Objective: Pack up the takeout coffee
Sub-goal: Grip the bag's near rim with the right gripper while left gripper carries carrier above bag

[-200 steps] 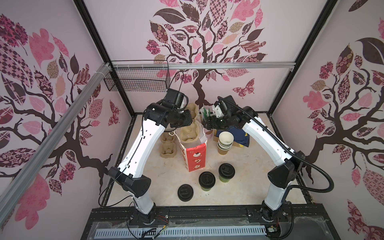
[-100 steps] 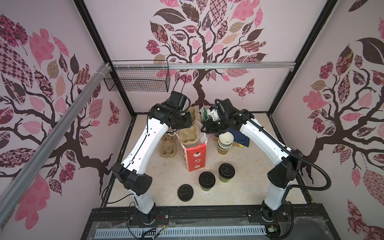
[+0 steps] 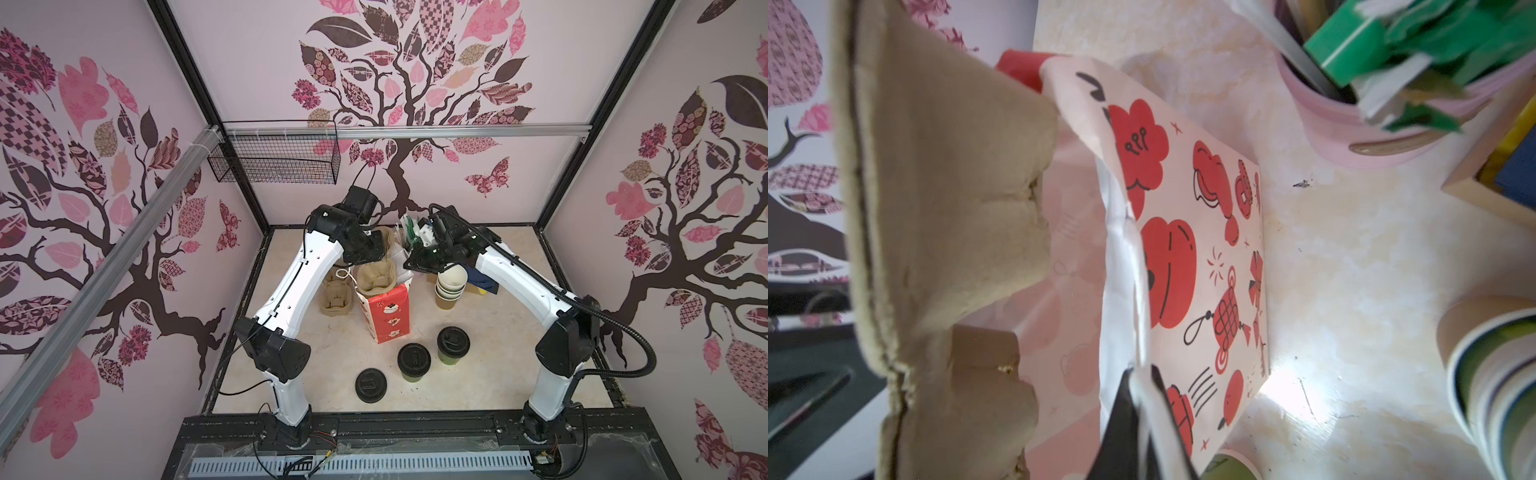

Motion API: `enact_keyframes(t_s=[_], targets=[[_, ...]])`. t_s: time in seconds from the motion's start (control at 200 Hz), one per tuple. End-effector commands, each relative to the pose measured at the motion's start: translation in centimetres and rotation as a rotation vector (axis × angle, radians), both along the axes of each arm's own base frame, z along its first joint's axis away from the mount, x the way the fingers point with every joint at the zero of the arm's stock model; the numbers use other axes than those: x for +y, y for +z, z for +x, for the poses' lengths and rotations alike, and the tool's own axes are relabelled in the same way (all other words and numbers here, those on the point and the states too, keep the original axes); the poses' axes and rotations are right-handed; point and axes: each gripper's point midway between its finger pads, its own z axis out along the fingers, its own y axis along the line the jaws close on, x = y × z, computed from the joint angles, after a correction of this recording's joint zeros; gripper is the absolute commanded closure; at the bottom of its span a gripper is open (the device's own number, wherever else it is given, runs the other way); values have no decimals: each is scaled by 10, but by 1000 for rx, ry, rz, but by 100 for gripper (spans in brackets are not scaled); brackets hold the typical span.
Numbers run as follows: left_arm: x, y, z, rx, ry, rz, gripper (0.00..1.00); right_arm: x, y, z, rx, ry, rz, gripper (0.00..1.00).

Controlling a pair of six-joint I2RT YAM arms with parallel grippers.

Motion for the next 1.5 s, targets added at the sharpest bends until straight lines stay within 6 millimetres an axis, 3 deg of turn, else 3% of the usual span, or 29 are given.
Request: enact_keyframes(t_s=[0.0, 0.245, 0.515, 0.835, 1.135, 1.495], targets=[[7, 6, -7, 30, 11, 7, 77, 0, 32, -5, -75, -41, 48, 100], [14, 7, 1, 15, 54, 10, 78, 2, 51, -8, -144, -115, 108, 100], [5, 11, 21, -36, 109, -52, 78, 9, 61, -19, -141, -112, 155, 100], [3, 1, 36, -65, 169, -51, 78, 18, 61, -25, -121, -112, 168, 100], [5, -13, 22, -62, 112, 58, 79, 13, 62, -21, -136, -133, 135, 100], [15, 26, 19, -164, 92, 70, 79, 12, 59, -21, -139, -131, 120, 100]])
